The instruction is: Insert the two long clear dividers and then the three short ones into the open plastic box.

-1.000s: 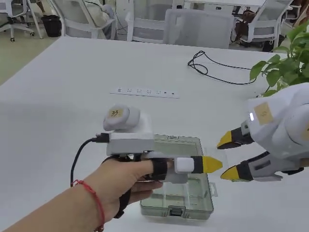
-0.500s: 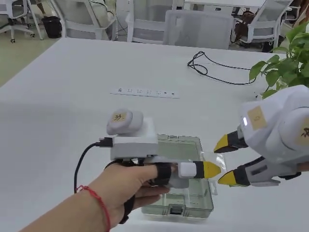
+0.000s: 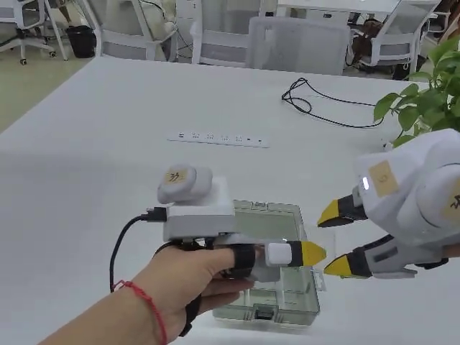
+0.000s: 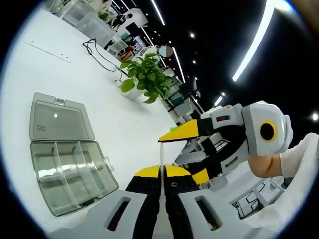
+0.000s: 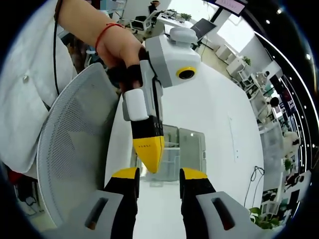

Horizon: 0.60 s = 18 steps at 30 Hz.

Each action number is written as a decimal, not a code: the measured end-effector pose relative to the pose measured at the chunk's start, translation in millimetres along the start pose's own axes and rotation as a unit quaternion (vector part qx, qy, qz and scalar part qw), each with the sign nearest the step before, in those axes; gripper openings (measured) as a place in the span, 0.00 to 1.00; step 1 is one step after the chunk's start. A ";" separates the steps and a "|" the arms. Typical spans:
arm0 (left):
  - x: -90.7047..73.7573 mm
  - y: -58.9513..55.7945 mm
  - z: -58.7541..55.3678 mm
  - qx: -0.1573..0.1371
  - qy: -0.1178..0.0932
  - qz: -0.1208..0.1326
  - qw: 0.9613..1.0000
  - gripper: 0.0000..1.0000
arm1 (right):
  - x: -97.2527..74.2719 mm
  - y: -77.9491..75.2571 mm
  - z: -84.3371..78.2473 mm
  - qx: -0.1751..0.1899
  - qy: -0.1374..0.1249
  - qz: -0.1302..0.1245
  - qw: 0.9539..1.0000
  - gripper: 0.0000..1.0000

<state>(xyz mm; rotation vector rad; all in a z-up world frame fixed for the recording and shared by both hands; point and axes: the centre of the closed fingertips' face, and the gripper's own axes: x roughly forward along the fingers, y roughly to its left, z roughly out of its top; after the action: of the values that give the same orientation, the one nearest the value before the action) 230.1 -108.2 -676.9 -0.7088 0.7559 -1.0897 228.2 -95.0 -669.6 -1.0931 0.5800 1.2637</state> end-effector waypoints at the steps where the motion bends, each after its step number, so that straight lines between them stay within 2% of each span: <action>1: -0.9 -1.8 -0.3 0.005 0.002 -0.004 1.000 0.00 | -2.0 -0.6 2.5 0.006 -0.008 0.002 1.000 0.34; 2: -1.5 -0.8 0.0 0.020 0.004 -0.002 1.000 0.00 | -2.8 -1.1 3.6 0.010 -0.012 0.002 1.000 0.34; 3: -3.7 2.6 -0.9 0.054 0.010 0.008 0.998 0.00 | -6.3 -2.5 7.7 0.027 -0.029 0.008 0.999 0.34; 4: -4.7 2.3 -2.2 0.063 0.015 0.009 0.998 0.00 | -7.9 -2.5 9.4 0.035 -0.038 0.014 0.999 0.34; 6: -6.7 -4.2 -3.3 0.095 0.017 -0.011 0.995 0.00 | -12.1 -5.5 11.5 0.061 -0.054 0.024 0.996 0.33; 7: -9.0 -4.5 -6.2 0.124 0.026 -0.011 0.992 0.00 | -11.9 -9.9 8.8 0.064 -0.059 0.029 0.996 0.32; 8: -9.9 -7.1 -7.9 0.146 0.030 -0.017 0.989 0.00 | -13.9 -8.7 11.2 0.073 -0.074 0.047 0.993 0.31; 9: -11.6 -13.6 -10.6 0.173 0.034 -0.034 0.984 0.00 | -15.0 -7.5 12.4 0.079 -0.078 0.053 0.992 0.28; 10: -12.9 -16.4 -13.0 0.191 0.039 -0.040 0.980 0.00 | -17.7 -6.3 16.6 0.101 -0.093 0.068 0.988 0.26; 11: -14.7 -19.6 -15.1 0.228 0.043 -0.047 0.972 0.00 | -19.9 -3.8 19.8 0.108 -0.102 0.080 0.986 0.24; 14: -17.4 -26.0 -20.8 0.284 0.053 -0.063 0.955 0.00 | -26.7 7.8 26.3 0.117 -0.116 0.127 0.978 0.18; 15: -18.3 -27.4 -21.9 0.293 0.053 -0.068 0.952 0.00 | -28.0 11.9 27.5 0.118 -0.118 0.140 0.976 0.17; 17: -20.4 -31.0 -24.6 0.296 0.056 -0.077 0.950 0.00 | -28.4 15.9 26.9 0.116 -0.120 0.160 0.973 0.15; 18: -21.3 -34.4 -25.3 0.305 0.055 -0.086 0.947 0.00 | -28.3 17.2 26.0 0.118 -0.118 0.166 0.972 0.13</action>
<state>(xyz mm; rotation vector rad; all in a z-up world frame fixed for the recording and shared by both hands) 186.2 -101.8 -659.3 -0.1863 0.4102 -1.4411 199.2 -86.0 -640.3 -0.6532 0.7307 1.5440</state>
